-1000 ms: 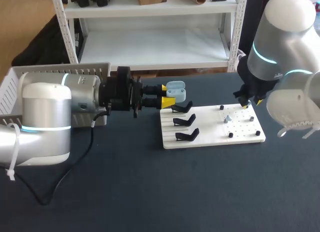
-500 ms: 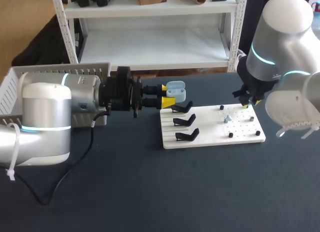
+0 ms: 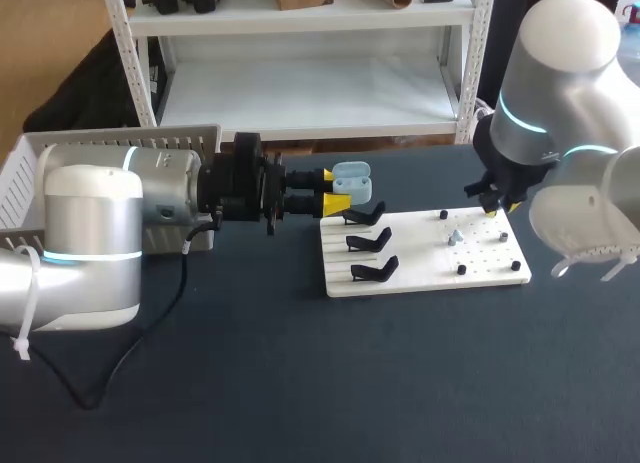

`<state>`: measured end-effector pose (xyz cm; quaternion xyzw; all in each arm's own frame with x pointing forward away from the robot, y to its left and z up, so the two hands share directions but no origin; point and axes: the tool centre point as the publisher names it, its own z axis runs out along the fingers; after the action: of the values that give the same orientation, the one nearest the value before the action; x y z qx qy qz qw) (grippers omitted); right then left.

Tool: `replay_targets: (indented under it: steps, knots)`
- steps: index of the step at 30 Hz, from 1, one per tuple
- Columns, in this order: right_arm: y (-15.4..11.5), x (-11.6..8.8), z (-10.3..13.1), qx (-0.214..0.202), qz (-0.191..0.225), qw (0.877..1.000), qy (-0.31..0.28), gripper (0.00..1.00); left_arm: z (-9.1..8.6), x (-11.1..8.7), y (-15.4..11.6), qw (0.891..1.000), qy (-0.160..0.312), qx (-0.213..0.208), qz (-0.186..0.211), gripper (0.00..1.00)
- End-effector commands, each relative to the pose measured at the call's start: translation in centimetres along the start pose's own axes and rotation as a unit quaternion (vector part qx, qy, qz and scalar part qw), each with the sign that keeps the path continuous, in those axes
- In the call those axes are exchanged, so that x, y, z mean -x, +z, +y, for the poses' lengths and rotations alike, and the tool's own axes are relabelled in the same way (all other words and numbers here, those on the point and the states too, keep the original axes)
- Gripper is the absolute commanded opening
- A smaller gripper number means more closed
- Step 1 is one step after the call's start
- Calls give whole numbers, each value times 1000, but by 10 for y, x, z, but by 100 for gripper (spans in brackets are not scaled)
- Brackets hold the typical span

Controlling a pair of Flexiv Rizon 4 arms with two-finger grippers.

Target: Pick up each earbud case from the left stands, insert the matching earbuds, close the lid, and place the case in the box.

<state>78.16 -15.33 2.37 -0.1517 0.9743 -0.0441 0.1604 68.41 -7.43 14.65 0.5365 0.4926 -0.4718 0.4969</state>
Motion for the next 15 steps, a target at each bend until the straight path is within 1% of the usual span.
replay_targets:
  steps: [1,2,4,5,10,15]
  knots:
    - [1,0,1,-4,-1,1000,1,21,1,-1,0,1000,0,-1,-1,0]
    - [1,0,1,-4,0,1000,0,17,1,-1,0,1000,0,-1,-1,0]
    - [2,1,1,-5,1,1000,-1,2,1,-1,0,1000,0,-1,-1,0]
    - [2,1,1,-5,1,1000,-1,0,1,-1,0,1000,0,-1,-1,0]
    - [0,0,0,-7,2,1000,-2,0,1,-1,0,1000,0,-1,-1,0]
    - [-14,-2,-3,-11,-1,1000,-3,0,1,-1,0,1000,0,-1,-1,0]
